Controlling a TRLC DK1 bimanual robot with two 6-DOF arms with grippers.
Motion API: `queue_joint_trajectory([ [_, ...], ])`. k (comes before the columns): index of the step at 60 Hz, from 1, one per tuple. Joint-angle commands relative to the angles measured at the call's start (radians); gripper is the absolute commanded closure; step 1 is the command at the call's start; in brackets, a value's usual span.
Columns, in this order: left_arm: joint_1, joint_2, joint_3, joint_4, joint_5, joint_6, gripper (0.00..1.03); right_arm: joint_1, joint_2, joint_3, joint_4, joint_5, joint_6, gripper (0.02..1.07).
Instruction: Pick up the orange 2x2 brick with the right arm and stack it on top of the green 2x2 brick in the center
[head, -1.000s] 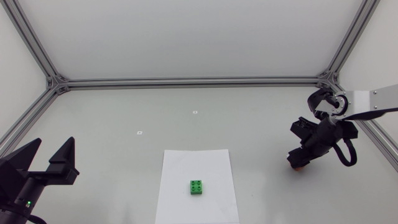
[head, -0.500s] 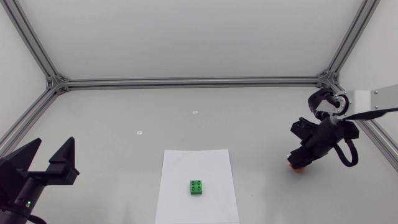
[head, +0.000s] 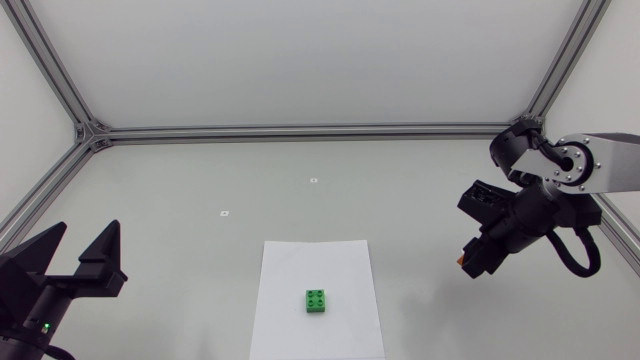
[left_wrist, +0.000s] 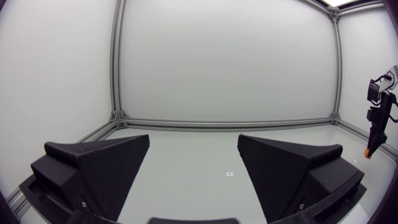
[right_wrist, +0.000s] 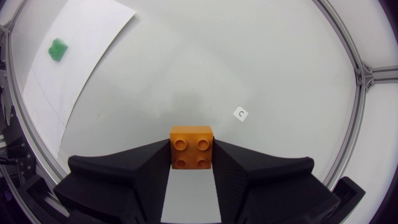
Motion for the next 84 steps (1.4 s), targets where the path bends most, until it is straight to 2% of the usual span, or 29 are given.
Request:
queue_joint_trajectory([
  [1, 0.001, -0.008, -0.041, -0.015, 0.004, 0.013, 0.04, 0.072, -0.042, -0.038, -0.017, 0.014, -0.019, 0.82],
  [25, 0.001, -0.008, -0.041, -0.015, 0.004, 0.013, 0.04, 0.480, 0.004, -0.024, -0.006, 0.062, 0.036, 0.82],
  [44, 0.001, -0.008, -0.041, -0.015, 0.004, 0.013, 0.04, 0.681, 0.131, 0.064, 0.020, 0.059, 0.048, 0.82],
  [60, 0.001, -0.008, -0.041, -0.015, 0.004, 0.013, 0.04, 0.778, 0.237, 0.173, 0.038, 0.033, 0.036, 0.82],
  [84, 0.001, -0.008, -0.041, -0.014, 0.004, 0.013, 0.04, 0.807, 0.378, 0.367, -0.008, 0.022, -0.047, 0.82],
])
